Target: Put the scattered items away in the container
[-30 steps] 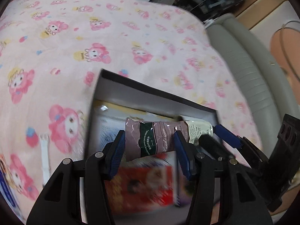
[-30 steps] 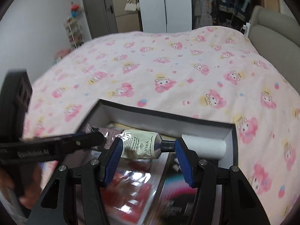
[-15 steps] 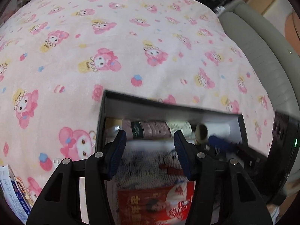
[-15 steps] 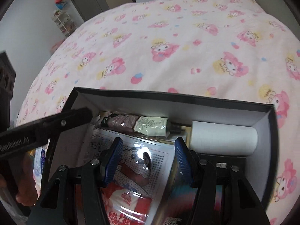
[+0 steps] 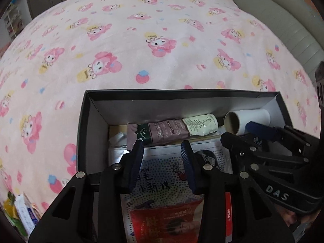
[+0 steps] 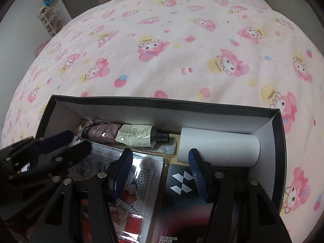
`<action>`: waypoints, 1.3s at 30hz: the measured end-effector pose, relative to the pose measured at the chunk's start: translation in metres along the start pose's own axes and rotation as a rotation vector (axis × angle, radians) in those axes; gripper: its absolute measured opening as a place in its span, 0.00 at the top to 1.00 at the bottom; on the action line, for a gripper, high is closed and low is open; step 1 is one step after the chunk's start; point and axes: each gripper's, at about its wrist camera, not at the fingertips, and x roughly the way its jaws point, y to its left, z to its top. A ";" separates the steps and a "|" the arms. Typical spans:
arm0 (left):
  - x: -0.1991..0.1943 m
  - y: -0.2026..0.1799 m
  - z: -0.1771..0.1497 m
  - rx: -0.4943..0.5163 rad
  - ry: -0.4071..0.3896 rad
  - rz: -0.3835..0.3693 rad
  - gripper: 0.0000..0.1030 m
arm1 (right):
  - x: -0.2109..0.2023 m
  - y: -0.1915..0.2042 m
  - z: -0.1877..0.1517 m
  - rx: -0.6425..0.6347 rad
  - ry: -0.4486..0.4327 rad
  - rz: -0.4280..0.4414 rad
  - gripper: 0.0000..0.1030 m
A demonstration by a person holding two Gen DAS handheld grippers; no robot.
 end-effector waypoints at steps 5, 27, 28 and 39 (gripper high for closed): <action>-0.027 -0.005 -0.006 0.040 -0.086 0.009 0.57 | -0.019 0.008 -0.004 0.004 -0.031 -0.009 0.47; -0.269 -0.038 -0.108 0.099 -0.501 0.044 0.01 | -0.227 0.091 -0.115 -0.041 -0.401 -0.264 0.28; -0.277 -0.037 -0.116 0.096 -0.506 0.037 0.01 | -0.235 0.093 -0.123 -0.029 -0.418 -0.261 0.26; -0.325 -0.019 -0.204 0.044 -0.533 0.035 0.01 | -0.279 0.110 -0.206 0.036 -0.535 -0.244 0.24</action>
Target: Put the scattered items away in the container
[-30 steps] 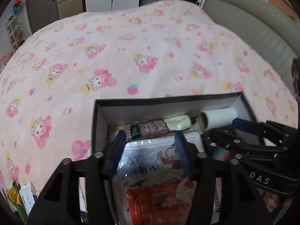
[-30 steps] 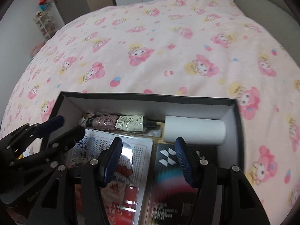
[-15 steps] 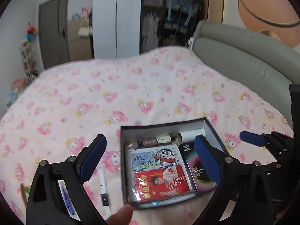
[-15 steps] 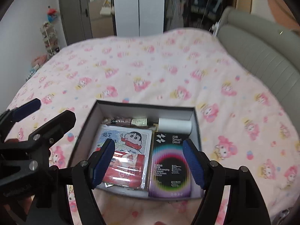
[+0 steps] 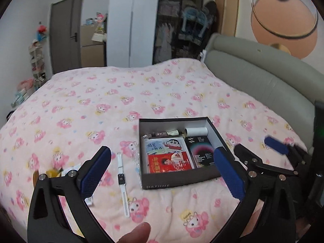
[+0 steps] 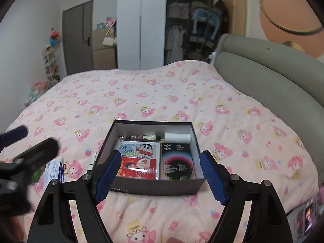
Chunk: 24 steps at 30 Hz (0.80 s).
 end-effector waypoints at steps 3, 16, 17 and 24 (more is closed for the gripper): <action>-0.013 0.001 -0.017 -0.004 -0.020 0.022 0.01 | -0.007 -0.006 -0.016 0.034 0.016 0.042 0.24; -0.017 -0.008 -0.050 0.023 0.009 0.048 0.01 | -0.034 0.005 -0.039 0.008 -0.017 0.044 0.24; -0.017 -0.008 -0.050 0.023 0.010 0.048 0.01 | -0.034 0.006 -0.040 0.008 -0.016 0.043 0.24; -0.014 -0.007 -0.053 0.016 0.025 0.046 0.01 | -0.033 0.004 -0.044 0.017 -0.012 0.046 0.24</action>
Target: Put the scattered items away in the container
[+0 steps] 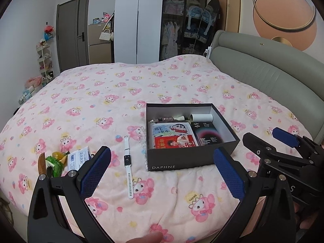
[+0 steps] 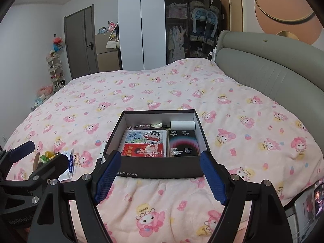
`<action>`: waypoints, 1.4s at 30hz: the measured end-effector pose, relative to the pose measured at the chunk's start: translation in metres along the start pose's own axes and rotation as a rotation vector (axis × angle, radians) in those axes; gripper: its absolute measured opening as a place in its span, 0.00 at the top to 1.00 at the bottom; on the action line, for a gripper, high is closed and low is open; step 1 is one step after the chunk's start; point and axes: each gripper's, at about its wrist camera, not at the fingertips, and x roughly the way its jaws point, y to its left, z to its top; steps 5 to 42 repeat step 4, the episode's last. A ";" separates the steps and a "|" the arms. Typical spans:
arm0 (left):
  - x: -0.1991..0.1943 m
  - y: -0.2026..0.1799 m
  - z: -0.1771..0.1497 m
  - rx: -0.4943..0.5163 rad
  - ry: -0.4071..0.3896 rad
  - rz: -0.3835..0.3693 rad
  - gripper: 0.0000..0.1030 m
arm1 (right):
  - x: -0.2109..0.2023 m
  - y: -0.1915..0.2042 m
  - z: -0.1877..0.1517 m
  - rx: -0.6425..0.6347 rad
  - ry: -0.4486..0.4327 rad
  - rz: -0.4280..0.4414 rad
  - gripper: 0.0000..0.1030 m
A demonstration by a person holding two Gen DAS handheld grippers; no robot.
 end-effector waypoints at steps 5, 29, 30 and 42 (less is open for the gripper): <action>0.004 0.000 -0.001 -0.004 0.012 0.005 0.01 | 0.004 0.000 -0.004 0.006 0.011 0.006 0.24; 0.004 0.000 -0.001 -0.004 0.012 0.005 0.01 | 0.004 0.000 -0.004 0.006 0.011 0.006 0.24; 0.004 0.000 -0.001 -0.004 0.012 0.005 0.01 | 0.004 0.000 -0.004 0.006 0.011 0.006 0.24; 0.004 0.000 -0.001 -0.004 0.012 0.005 0.01 | 0.004 0.000 -0.004 0.006 0.011 0.006 0.24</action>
